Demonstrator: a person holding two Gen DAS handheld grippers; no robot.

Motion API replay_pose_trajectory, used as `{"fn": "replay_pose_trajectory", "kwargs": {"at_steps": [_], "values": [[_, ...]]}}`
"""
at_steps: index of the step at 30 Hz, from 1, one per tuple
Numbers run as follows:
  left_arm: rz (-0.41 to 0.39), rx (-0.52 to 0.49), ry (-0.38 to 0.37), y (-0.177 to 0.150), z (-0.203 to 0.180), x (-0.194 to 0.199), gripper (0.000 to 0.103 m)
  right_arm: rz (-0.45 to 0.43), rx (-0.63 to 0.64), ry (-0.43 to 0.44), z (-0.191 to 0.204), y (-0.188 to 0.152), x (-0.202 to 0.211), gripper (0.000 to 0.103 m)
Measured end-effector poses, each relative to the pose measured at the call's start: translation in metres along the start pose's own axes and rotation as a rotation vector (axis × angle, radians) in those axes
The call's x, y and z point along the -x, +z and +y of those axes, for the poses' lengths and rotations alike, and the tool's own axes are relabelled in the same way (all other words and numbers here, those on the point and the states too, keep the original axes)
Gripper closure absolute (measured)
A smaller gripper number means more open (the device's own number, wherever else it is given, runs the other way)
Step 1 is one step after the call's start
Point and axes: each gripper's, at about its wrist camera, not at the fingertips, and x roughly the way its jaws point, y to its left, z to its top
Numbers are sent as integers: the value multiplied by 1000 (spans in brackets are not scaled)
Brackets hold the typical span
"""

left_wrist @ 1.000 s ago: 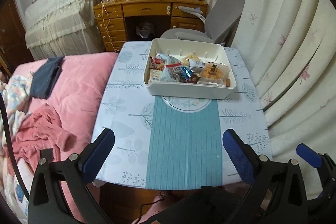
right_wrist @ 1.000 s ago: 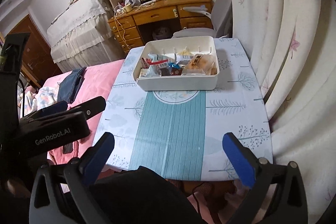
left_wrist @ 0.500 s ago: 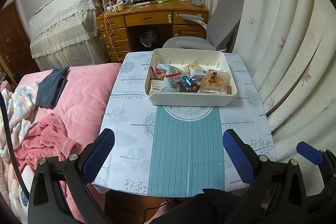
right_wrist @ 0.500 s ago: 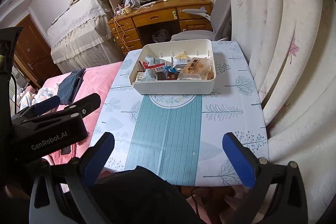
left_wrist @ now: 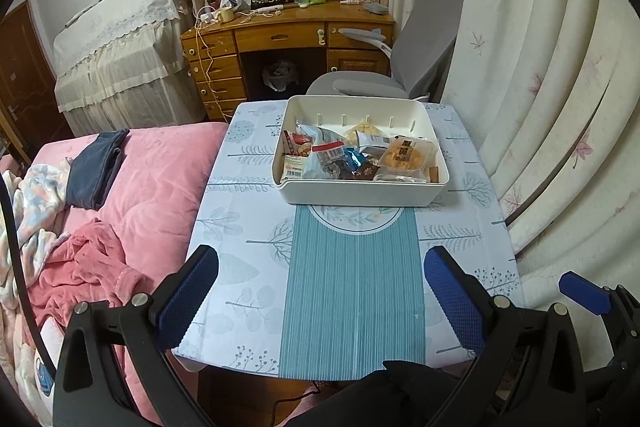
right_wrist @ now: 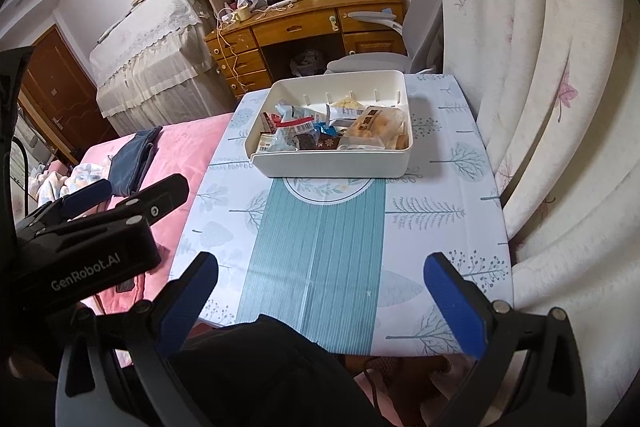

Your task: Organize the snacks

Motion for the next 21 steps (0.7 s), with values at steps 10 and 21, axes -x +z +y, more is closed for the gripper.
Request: {"fn": "replay_pose_trajectory", "kwargs": {"at_steps": [10,21], "values": [[15,-11,-23,5,-1,-7,1,7,-13,-14,-3,0,-2,0],[42,-13,-34,5,1,-15,1,33,-21,-24,-3,2,-6,0]]}}
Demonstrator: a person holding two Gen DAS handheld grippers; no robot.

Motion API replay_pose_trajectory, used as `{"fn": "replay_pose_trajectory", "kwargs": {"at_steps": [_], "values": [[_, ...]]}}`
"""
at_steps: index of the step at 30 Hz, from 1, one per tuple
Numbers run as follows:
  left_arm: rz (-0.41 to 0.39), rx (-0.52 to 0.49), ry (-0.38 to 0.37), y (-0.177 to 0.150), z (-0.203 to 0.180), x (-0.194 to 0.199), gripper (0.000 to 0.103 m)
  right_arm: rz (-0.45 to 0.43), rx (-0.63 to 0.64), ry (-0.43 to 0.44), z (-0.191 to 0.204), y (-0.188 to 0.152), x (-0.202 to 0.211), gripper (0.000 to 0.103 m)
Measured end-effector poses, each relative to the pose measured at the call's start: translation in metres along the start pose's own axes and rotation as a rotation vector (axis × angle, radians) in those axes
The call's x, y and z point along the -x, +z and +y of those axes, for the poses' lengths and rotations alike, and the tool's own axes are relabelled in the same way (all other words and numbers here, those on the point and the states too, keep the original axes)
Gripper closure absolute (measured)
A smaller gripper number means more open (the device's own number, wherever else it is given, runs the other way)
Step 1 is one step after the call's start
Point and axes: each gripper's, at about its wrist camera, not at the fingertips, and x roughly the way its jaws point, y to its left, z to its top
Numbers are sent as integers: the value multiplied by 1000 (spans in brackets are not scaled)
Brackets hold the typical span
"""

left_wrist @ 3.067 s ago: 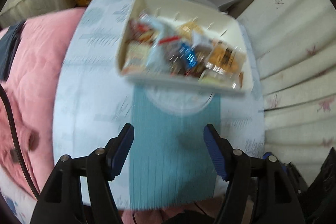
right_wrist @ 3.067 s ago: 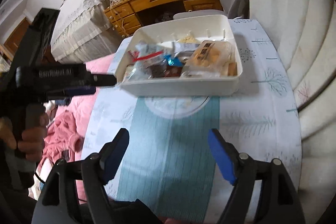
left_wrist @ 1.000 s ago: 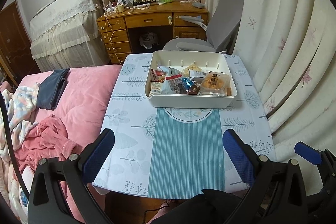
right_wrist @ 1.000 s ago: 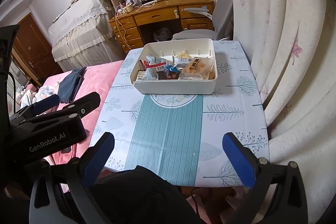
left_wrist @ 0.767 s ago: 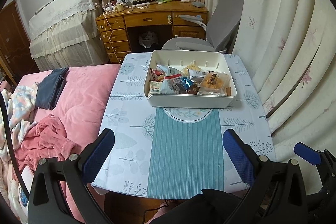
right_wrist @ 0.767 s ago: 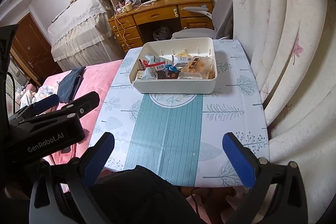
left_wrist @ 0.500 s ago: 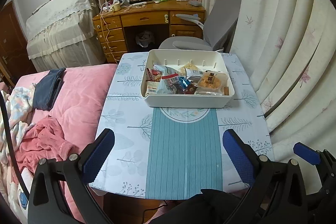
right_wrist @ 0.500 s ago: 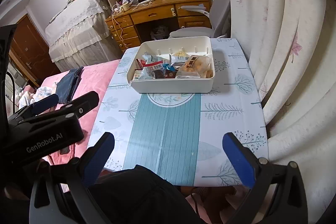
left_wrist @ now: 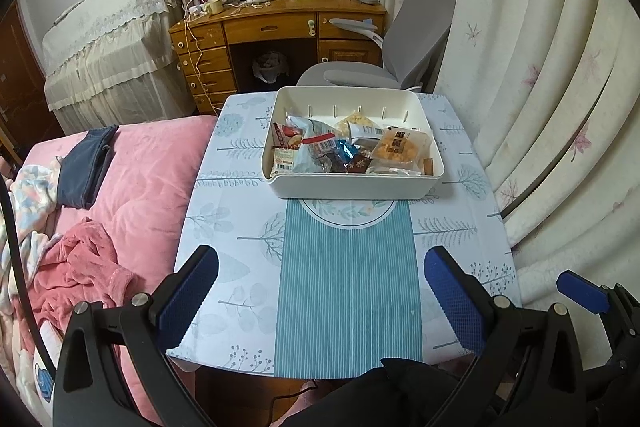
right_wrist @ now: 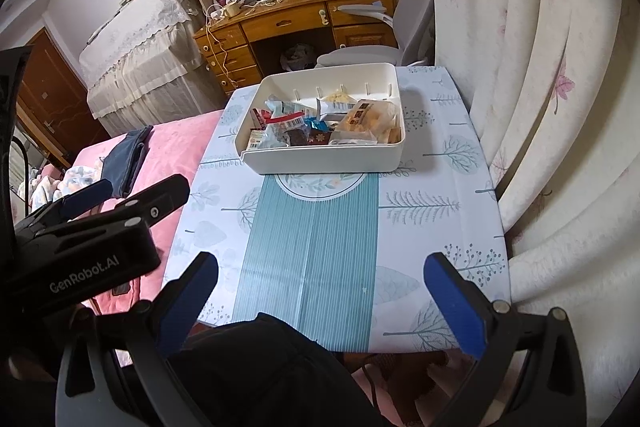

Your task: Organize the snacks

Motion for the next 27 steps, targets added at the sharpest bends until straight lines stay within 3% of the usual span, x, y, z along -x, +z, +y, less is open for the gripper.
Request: {"fn": "replay_pose_trajectory", "kwargs": {"at_steps": [27], "values": [[17,7,7,-5,0,2,1,29,4,15,-1,0,-5,0]]}}
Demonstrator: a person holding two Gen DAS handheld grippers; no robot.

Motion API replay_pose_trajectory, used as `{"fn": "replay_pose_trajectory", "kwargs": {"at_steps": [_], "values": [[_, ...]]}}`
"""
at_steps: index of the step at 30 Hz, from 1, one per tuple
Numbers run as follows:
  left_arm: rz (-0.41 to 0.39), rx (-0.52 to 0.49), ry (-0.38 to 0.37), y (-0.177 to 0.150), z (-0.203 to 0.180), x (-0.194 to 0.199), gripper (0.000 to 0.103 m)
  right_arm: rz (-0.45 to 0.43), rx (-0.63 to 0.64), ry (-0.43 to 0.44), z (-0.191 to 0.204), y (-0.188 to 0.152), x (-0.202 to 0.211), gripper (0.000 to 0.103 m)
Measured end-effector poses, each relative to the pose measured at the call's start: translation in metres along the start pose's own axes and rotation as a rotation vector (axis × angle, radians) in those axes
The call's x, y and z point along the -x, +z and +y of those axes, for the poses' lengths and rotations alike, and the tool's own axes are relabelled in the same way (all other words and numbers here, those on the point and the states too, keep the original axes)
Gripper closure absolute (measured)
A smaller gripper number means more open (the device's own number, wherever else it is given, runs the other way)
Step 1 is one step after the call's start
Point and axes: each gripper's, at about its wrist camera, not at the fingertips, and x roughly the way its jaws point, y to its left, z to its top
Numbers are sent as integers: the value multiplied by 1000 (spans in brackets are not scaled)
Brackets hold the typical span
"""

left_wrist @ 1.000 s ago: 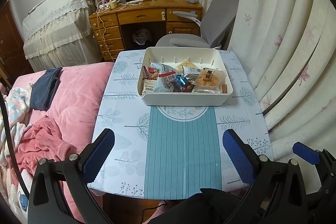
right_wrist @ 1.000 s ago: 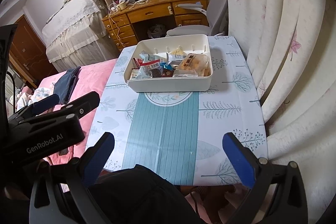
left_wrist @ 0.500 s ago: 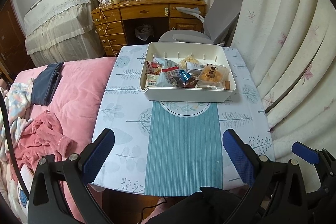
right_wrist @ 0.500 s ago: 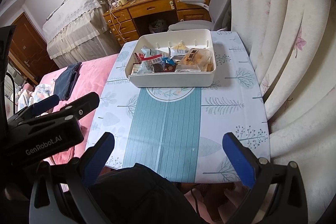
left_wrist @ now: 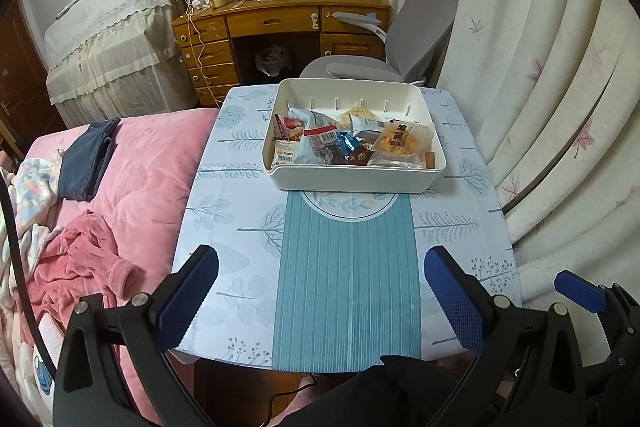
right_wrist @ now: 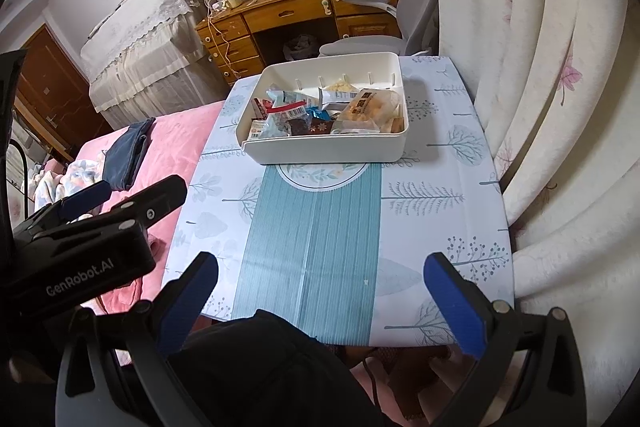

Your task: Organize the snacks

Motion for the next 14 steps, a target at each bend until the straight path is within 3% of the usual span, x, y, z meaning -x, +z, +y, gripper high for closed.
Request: {"fn": "replay_pose_trajectory", "kwargs": {"at_steps": [14], "values": [[7,-1,3,-3,-5,-1,1,3,-3,1,-4,-3,-1,0]]}}
